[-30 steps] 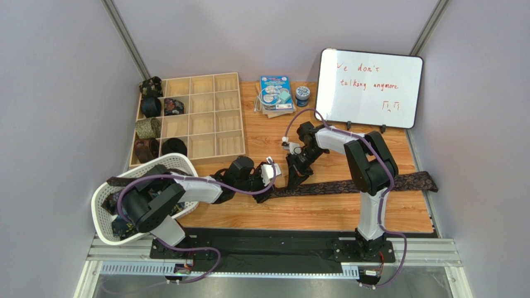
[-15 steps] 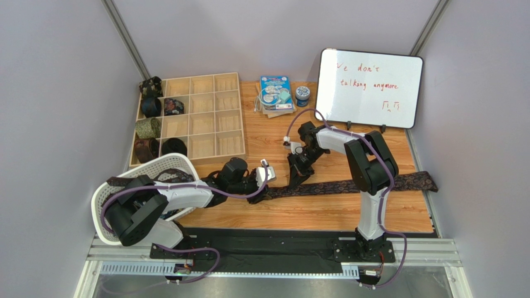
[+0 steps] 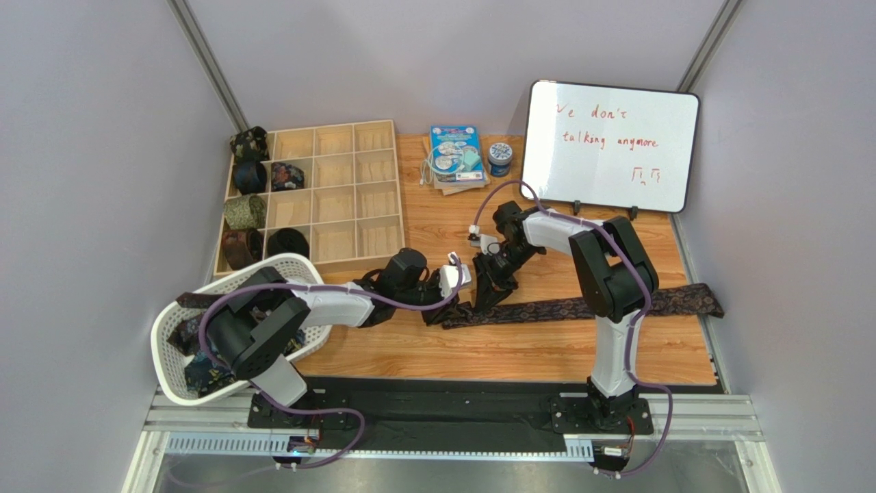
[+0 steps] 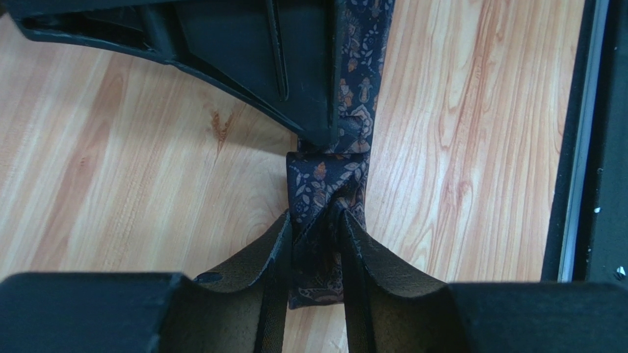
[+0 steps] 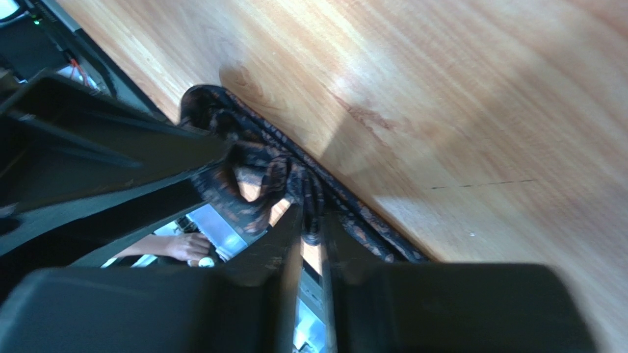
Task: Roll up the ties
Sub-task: Roll the tie at the center of the board.
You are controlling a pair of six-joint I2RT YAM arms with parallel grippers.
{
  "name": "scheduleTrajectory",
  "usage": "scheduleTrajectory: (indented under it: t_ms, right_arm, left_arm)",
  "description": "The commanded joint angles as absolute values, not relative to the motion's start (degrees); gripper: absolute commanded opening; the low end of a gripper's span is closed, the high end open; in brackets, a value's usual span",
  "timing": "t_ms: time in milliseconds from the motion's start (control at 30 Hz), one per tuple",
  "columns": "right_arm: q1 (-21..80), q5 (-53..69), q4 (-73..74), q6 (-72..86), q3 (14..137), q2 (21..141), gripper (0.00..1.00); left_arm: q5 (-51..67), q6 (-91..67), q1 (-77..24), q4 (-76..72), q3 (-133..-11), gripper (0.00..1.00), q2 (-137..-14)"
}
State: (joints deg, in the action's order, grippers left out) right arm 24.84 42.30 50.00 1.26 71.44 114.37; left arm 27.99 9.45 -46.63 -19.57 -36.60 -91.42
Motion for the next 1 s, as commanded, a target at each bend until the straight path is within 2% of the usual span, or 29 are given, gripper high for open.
scheduleTrajectory:
  t_ms: [0,233,367,433,800,900,933,967]
  right_arm:
    - [24.17,45.35,50.18,1.67,72.51,115.14,0.24]
    - [21.10,48.42,52.99,1.14,73.48,114.26,0.38]
    - [20.30,50.71,53.96,1.23,73.57,112.24,0.53]
    - [20.83,50.63,53.96,1.67,73.65,112.15,0.55]
    - [25.40,46.58,51.59,3.43,73.83,114.87,0.54]
    - [25.75,45.79,51.24,3.52,73.65,115.66,0.44]
    - [25.66,44.66,51.33,3.60,73.48,115.75,0.34]
    - [25.75,43.87,51.42,3.52,73.48,116.10,0.29]
  left_arm:
    - [30.06,9.14,-46.76,-21.71,-38.85,0.35,-93.34]
    - [29.97,12.13,-47.46,-18.90,-38.93,0.35,-94.22]
    - [28.74,13.27,-47.64,-16.27,-39.81,0.34,-95.62]
    - [28.65,13.45,-47.64,-15.30,-40.25,0.34,-96.24]
    - [27.33,14.85,-48.16,-13.18,-42.19,0.36,-98.52]
    - [27.07,15.03,-48.16,-12.48,-42.71,0.36,-98.88]
    - [27.07,15.03,-48.16,-12.39,-42.89,0.37,-98.96]
    - [26.90,15.03,-48.16,-12.22,-42.89,0.38,-98.96]
